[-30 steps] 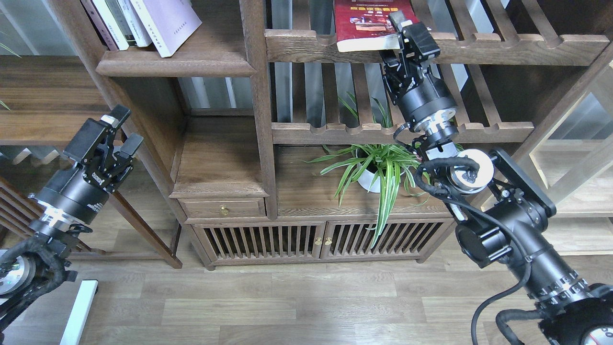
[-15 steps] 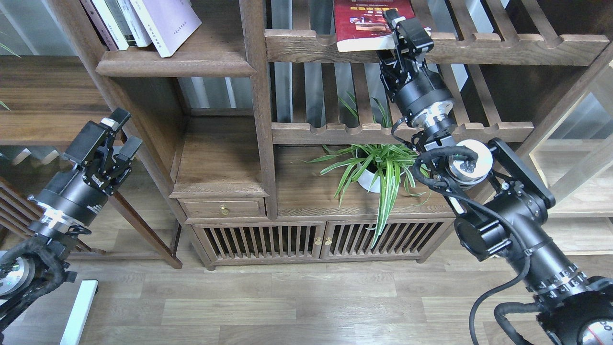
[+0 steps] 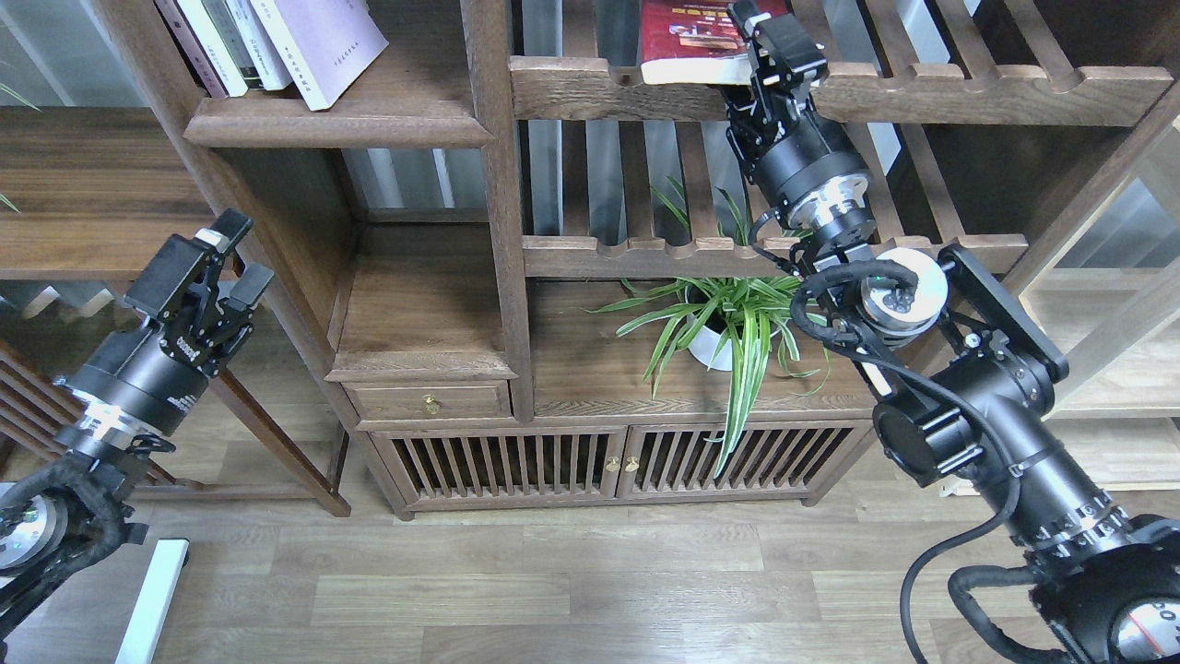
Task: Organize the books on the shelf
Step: 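Grasp the red book's edge with the right gripper and tip it out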
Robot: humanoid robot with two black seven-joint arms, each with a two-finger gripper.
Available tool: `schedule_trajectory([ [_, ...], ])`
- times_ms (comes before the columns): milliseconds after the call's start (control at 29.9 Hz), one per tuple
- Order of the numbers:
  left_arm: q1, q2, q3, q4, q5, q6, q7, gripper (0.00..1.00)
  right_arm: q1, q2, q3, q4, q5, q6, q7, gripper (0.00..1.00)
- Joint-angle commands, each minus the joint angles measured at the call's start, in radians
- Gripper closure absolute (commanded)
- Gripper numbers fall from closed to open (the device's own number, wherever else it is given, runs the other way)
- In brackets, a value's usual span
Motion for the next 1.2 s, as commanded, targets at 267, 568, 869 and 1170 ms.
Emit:
schedule_trajectory([
  [267, 0.000, 0.000, -0.003, 0.000, 0.000, 0.000, -0.002, 0.02, 0.001, 0.013, 0.000, -0.015, 0.000, -0.031, 0.000, 0.25],
  [568, 0.000, 0.000, -0.003, 0.000, 0.000, 0.000, -0.002, 0.02, 0.014, 0.013, 0.002, -0.023, -0.002, -0.040, 0.002, 0.25],
  [869, 0.003, 0.000, -0.003, 0.001, 0.000, 0.000, -0.003, 0.02, 0.016, 0.013, 0.002, -0.032, -0.003, -0.040, 0.002, 0.25],
  [1170, 0.001, -0.019, -0.003, 0.011, 0.000, 0.000, -0.002, 0.02, 0.031, 0.013, 0.003, -0.048, -0.003, -0.043, 0.002, 0.32],
])
